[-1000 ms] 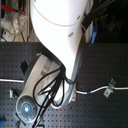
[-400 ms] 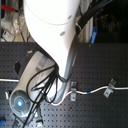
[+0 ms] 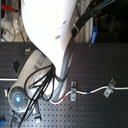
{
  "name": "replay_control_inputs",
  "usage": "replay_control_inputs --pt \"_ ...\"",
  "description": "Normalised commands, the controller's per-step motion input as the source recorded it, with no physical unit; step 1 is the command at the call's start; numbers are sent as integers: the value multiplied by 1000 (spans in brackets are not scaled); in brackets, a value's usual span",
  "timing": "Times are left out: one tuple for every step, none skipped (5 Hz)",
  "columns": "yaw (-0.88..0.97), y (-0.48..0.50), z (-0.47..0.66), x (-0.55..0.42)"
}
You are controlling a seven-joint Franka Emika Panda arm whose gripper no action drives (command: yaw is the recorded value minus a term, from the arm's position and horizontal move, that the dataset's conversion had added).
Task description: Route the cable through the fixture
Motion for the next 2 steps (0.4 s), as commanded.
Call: replay_control_inputs --pt "-54 34 203 -508" --pt "-74 35 8 -326"
